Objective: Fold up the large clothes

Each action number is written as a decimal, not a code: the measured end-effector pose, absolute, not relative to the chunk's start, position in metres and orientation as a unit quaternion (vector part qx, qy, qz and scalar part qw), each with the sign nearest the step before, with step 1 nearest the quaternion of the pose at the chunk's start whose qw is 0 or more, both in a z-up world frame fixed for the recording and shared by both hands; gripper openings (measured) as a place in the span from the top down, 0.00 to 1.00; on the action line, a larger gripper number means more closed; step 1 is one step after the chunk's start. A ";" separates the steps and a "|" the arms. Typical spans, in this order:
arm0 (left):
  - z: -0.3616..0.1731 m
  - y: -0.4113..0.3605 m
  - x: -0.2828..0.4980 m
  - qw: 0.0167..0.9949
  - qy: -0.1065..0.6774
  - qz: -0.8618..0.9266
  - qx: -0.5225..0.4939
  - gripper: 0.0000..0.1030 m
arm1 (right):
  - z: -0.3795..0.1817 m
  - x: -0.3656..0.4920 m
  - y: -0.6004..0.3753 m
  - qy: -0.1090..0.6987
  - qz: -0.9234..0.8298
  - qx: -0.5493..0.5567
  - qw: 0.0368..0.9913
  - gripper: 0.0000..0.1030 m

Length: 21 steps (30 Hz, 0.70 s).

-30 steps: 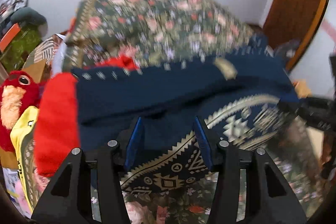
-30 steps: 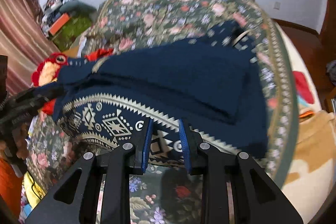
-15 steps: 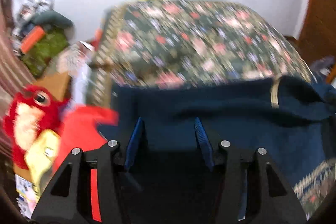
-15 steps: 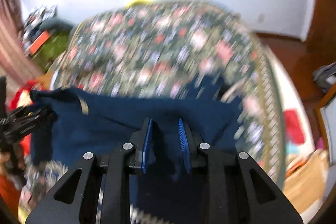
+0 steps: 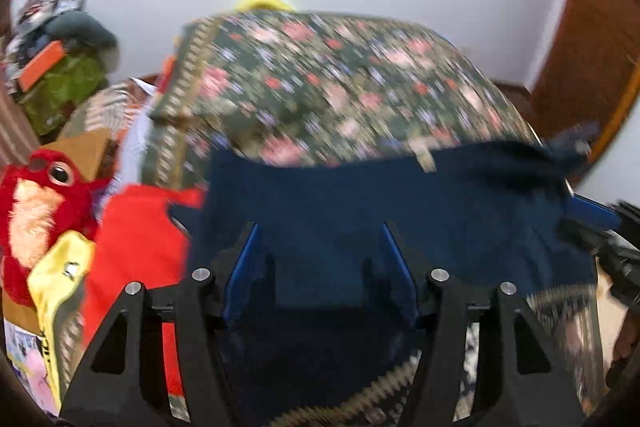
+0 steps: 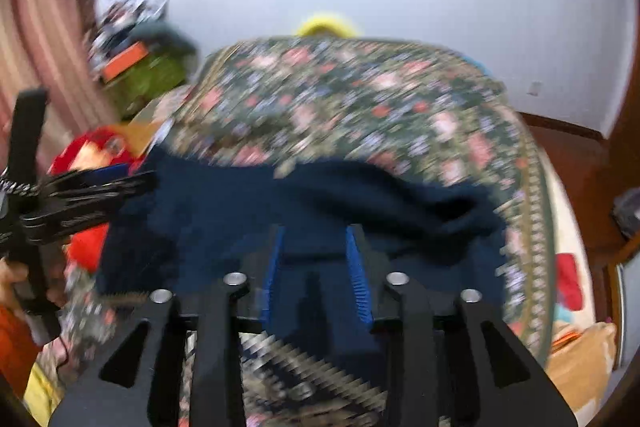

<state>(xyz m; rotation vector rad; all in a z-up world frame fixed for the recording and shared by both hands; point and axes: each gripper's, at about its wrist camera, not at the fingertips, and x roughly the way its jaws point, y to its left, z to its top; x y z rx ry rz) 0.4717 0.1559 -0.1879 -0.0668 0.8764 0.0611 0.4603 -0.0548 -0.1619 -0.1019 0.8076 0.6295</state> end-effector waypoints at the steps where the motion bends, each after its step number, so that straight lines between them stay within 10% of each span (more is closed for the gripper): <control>1: -0.194 0.149 0.468 0.901 0.432 0.020 -0.028 0.40 | -0.169 0.457 -0.050 0.392 0.305 -0.061 0.866 0.62; 5: -0.222 0.128 0.454 0.889 0.457 0.003 0.000 0.31 | -0.197 0.455 -0.044 0.419 0.292 -0.103 0.854 0.59; 9: -0.243 0.128 0.441 0.884 0.467 0.016 0.015 0.20 | -0.208 0.460 -0.071 0.424 0.259 -0.091 0.863 0.28; 21: -0.266 0.200 0.381 0.870 0.477 0.120 -0.031 0.09 | -0.227 0.445 -0.170 0.472 0.172 -0.050 0.863 0.28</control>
